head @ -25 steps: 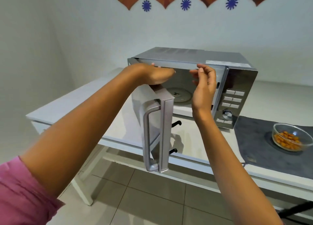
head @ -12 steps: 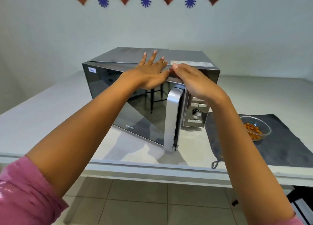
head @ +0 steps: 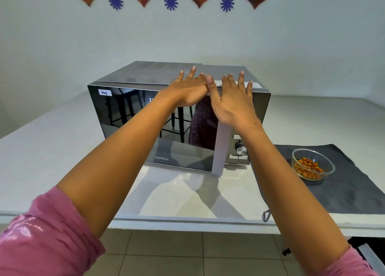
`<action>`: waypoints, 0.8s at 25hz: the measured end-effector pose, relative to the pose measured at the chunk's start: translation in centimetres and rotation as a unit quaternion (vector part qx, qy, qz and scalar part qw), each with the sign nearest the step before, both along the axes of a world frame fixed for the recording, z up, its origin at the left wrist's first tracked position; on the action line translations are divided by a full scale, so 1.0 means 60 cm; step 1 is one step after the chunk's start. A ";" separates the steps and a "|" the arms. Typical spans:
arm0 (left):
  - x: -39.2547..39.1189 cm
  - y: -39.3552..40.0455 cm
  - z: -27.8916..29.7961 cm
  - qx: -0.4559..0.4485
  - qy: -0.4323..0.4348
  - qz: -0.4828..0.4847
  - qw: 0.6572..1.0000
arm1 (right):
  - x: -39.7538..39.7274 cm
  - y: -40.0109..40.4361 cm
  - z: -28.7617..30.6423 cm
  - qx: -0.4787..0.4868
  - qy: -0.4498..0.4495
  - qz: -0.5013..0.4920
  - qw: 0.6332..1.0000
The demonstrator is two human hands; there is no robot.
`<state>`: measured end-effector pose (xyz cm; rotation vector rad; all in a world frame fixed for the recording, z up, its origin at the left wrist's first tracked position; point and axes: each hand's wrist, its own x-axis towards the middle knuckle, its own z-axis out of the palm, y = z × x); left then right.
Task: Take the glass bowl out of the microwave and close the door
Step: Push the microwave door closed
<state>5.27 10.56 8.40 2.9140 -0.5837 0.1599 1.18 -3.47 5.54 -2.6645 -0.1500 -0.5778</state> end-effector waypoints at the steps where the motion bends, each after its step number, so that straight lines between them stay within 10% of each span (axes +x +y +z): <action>1: 0.007 -0.002 -0.002 -0.005 -0.002 0.004 1.000 | 0.011 0.002 -0.005 -0.009 -0.016 -0.021 1.000; 20: 0.042 -0.018 -0.045 -0.019 -0.192 0.084 0.978 | 0.075 0.004 -0.028 -0.044 -0.123 -0.092 0.987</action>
